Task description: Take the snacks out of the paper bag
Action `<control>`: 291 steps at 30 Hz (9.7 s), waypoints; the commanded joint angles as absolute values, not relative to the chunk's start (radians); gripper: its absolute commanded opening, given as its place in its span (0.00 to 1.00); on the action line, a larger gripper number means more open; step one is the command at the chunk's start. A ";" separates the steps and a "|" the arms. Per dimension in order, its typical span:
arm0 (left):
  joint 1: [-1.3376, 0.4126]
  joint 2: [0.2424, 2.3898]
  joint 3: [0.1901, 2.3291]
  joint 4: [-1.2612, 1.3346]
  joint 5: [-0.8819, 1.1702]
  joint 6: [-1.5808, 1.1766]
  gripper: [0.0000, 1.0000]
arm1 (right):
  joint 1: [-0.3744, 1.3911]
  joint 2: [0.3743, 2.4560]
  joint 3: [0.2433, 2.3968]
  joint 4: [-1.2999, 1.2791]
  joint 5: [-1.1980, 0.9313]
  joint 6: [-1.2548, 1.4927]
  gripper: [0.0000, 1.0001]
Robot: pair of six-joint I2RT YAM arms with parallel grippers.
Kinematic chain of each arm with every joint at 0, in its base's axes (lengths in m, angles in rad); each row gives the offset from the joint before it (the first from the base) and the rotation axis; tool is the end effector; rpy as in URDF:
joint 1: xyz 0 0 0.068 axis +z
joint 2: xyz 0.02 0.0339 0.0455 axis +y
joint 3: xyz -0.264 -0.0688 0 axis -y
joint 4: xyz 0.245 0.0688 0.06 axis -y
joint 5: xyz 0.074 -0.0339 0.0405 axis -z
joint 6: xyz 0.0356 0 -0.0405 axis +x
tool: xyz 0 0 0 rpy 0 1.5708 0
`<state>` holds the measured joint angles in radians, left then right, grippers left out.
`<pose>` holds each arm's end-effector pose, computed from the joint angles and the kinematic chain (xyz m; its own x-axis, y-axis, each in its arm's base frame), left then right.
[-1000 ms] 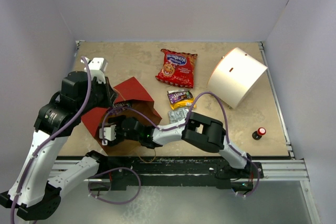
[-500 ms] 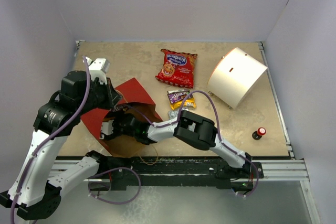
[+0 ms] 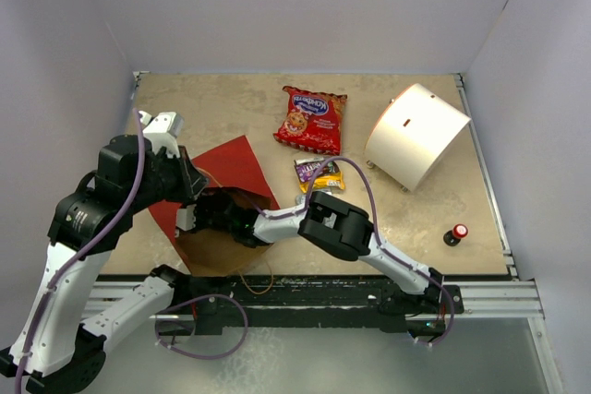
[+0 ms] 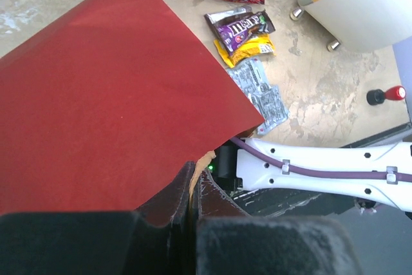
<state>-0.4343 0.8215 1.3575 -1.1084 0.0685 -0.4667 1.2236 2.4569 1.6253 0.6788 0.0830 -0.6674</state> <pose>0.1008 -0.0494 0.4242 -0.6512 -0.1928 -0.7340 0.2004 0.8892 -0.4113 0.1872 0.5087 0.1232 0.5221 -0.3700 -0.7685 -0.7462 0.2383 -0.6216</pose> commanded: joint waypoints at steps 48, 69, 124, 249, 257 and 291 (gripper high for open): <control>-0.436 0.828 1.222 -0.847 -0.078 -0.432 0.00 | 1.302 0.963 1.080 -0.314 0.486 -0.407 0.00; -0.436 0.864 1.339 -0.927 -0.197 -0.434 0.00 | 0.595 1.466 1.209 -0.245 -0.214 -1.087 0.00; -0.436 0.894 1.280 -0.861 -0.037 -0.422 0.00 | 1.067 0.940 0.766 0.051 -0.103 -0.017 0.45; -0.436 0.856 1.347 -0.952 0.146 -0.443 0.00 | 1.264 1.851 1.391 0.073 0.029 -0.672 0.00; -0.436 0.848 1.350 -0.958 0.143 -0.428 0.00 | 1.264 1.785 1.308 0.076 0.044 -0.587 0.00; -0.436 0.866 1.408 -0.975 0.079 -0.343 0.00 | 1.289 1.357 1.158 -0.016 0.048 -0.401 0.00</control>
<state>-0.4343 0.8612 1.3769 -0.9962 0.1120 -0.3714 1.2839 1.4723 1.1545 -0.0422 0.0521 -0.4675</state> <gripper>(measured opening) 0.004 0.004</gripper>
